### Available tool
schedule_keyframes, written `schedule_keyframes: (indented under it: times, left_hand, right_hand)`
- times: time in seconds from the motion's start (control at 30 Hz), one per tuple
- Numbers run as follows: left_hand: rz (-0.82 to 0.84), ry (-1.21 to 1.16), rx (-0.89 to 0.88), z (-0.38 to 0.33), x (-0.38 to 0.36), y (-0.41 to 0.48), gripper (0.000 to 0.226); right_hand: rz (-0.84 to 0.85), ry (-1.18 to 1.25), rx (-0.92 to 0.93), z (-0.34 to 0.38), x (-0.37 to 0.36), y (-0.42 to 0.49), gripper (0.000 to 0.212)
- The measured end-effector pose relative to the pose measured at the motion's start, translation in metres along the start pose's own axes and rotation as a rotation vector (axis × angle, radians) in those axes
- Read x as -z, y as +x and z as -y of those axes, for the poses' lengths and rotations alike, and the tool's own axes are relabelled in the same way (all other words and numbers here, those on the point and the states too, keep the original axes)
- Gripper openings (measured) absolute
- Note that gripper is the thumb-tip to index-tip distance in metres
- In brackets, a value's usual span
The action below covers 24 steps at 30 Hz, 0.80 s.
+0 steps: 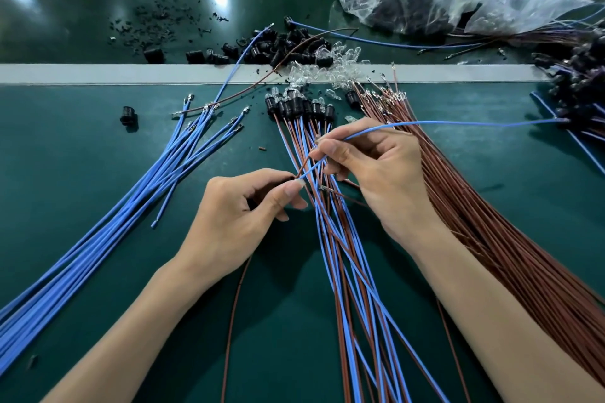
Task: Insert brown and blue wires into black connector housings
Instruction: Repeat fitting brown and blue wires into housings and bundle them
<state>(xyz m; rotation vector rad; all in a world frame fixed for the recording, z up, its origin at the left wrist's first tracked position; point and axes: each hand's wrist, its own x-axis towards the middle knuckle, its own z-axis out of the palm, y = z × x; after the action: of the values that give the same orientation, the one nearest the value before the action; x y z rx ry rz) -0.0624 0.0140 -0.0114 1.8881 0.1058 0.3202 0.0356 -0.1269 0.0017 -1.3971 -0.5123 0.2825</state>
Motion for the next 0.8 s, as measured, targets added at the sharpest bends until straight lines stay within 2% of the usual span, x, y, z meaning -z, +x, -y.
schedule_keyframes:
  times: [0.13, 0.27, 0.37, 0.43, 0.47, 0.53, 0.57, 0.63, 0.8]
  left_hand:
    - [0.022, -0.022, 0.005, -0.004, -0.001, -0.001, 0.01]
    - [0.051, -0.026, 0.012, -0.006, 0.0, -0.001, 0.012]
    - [0.055, -0.033, 0.027, -0.009, 0.0, -0.001, 0.012]
    - [0.045, -0.039, 0.042, -0.009, 0.0, 0.001, 0.012]
    - [0.04, -0.037, 0.051, -0.01, 0.0, 0.001, 0.012]
    - [0.037, -0.03, 0.069, -0.01, 0.001, 0.002, 0.012]
    - [0.04, -0.034, 0.072, -0.01, 0.001, 0.002, 0.012]
    - [0.054, -0.053, 0.074, -0.012, 0.001, 0.002, 0.013]
    - [0.121, -0.084, 0.105, -0.013, 0.002, 0.001, 0.018]
  right_hand:
    - [0.069, -0.061, -0.059, 0.002, -0.001, -0.001, 0.012]
    - [0.152, -0.22, -0.121, 0.001, -0.008, -0.004, 0.018]
    - [0.175, -0.245, -0.146, 0.005, -0.004, -0.003, 0.011]
    - [0.181, -0.102, -0.157, 0.009, 0.001, 0.0, 0.011]
    - [0.156, 0.043, -0.169, 0.011, 0.002, 0.002, 0.013]
    - [0.055, 0.281, -0.143, 0.013, 0.002, 0.003, 0.01]
    - [0.004, 0.31, -0.109, 0.013, 0.002, 0.003, 0.011]
    - [-0.015, 0.222, -0.053, 0.012, 0.002, 0.002, 0.015]
    - [0.151, -0.222, -0.034, 0.005, -0.003, -0.003, 0.01]
